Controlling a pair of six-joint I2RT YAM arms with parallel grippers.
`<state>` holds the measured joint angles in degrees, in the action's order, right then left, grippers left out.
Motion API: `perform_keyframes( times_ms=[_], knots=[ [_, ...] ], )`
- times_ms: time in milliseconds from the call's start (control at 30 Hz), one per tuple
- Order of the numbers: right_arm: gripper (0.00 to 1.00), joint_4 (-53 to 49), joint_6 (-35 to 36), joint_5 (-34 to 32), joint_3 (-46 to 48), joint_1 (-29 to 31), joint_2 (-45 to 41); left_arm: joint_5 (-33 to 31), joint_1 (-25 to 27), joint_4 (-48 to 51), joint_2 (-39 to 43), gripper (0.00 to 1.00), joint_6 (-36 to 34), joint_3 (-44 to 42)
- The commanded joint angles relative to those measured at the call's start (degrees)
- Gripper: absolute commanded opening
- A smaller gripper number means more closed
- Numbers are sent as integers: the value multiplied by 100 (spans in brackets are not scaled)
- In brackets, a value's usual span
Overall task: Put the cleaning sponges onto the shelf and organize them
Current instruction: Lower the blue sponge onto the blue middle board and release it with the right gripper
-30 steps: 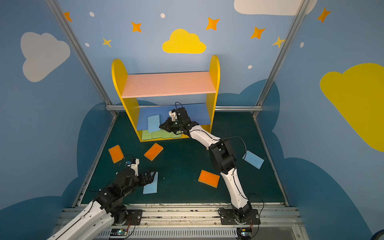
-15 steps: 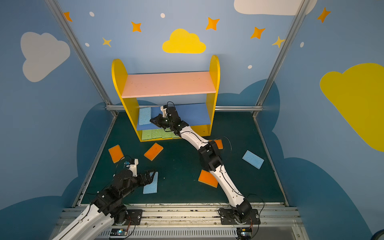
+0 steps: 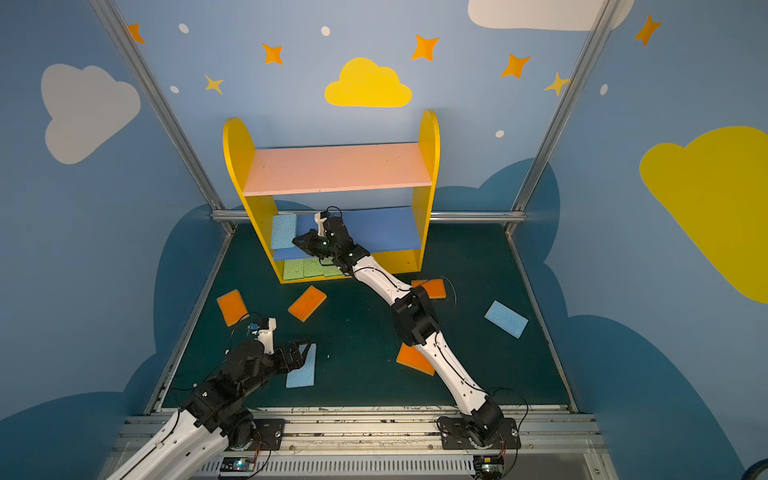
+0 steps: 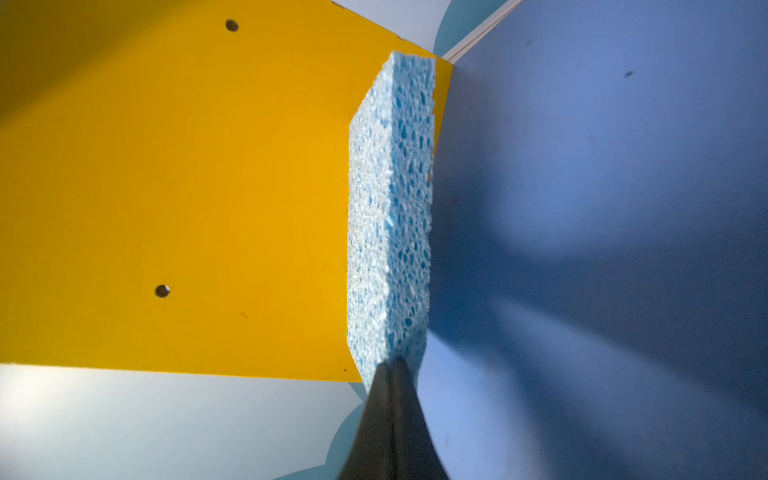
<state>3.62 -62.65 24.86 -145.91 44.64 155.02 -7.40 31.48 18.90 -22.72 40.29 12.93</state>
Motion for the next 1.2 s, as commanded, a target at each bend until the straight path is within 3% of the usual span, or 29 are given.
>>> perform_keyframes(
  times_ms=[0, 133, 267, 533, 800, 1167],
  knots=[
    [0, 117, 117, 63, -4, 127, 28, 19, -25, 96, 83, 99, -74, -80],
    [25, 298, 307, 3, 539, 119, -316, 15, -28, 179, 140, 100, -50, -71],
    [39, 705, 570, 2, 1278, 107, -803, 45, -29, 353, 269, 100, 30, -58],
    [45, 1103, 732, 89, 2245, 71, -1521, -80, -27, 1192, 554, 100, 380, 84],
    [47, 1576, 825, 103, 3437, 2, -2439, 135, -28, 1749, -37, 98, 771, 261],
    [48, 2195, 1189, 159, 6347, -169, -4333, 711, 45, 1463, 226, 93, 1263, -291]
  ],
)
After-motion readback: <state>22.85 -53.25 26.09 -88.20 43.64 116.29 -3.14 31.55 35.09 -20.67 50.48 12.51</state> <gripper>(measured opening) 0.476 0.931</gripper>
